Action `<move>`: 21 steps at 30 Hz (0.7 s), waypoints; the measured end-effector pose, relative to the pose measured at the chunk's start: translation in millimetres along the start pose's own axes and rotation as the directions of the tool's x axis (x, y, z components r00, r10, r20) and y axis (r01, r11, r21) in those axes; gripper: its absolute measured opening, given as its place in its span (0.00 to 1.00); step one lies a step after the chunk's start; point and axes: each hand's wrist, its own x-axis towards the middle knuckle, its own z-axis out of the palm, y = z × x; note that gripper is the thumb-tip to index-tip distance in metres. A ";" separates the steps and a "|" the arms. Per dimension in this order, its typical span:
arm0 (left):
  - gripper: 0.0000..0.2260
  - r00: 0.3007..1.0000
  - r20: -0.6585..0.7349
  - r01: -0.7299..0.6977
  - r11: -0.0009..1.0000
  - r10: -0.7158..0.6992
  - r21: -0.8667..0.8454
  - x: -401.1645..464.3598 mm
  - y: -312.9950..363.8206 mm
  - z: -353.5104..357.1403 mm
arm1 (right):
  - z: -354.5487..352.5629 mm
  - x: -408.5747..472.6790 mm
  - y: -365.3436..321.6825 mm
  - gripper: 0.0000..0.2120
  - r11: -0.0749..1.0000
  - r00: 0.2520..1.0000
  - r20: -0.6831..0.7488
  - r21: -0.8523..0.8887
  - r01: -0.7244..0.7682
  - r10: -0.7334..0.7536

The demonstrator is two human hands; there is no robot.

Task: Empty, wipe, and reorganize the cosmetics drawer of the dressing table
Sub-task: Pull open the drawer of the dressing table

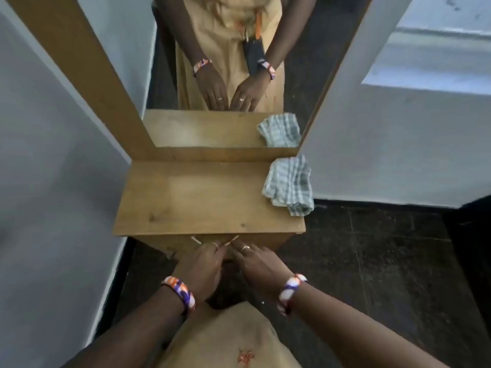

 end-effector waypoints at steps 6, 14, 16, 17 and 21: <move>0.25 0.995 -0.033 0.100 0.990 -0.097 0.102 5.8 -39.0 47.1 | 52.0 49.2 -6.6 0.29 0.996 0.990 -0.139 -0.079 -0.029 0.018; 0.18 0.988 -0.153 0.062 0.974 -0.028 0.218 -3.1 -35.1 71.4 | 90.6 40.0 -35.3 0.20 0.990 0.924 -0.357 0.076 -0.118 0.138; 0.17 0.979 -0.201 0.084 0.963 -0.032 0.255 -19.3 -29.3 84.9 | 101.9 22.4 -44.3 0.16 0.991 0.904 -0.410 0.093 -0.093 0.123; 0.17 0.982 -0.189 0.077 0.954 -0.022 0.290 -28.2 -24.6 87.6 | 106.5 14.6 -49.3 0.14 0.992 0.901 -0.417 0.089 -0.091 0.120; 0.15 0.996 -0.084 0.053 0.906 -0.020 0.420 -52.7 -7.9 90.8 | 110.2 -9.9 -66.6 0.10 0.990 0.939 -0.317 0.024 -0.136 0.137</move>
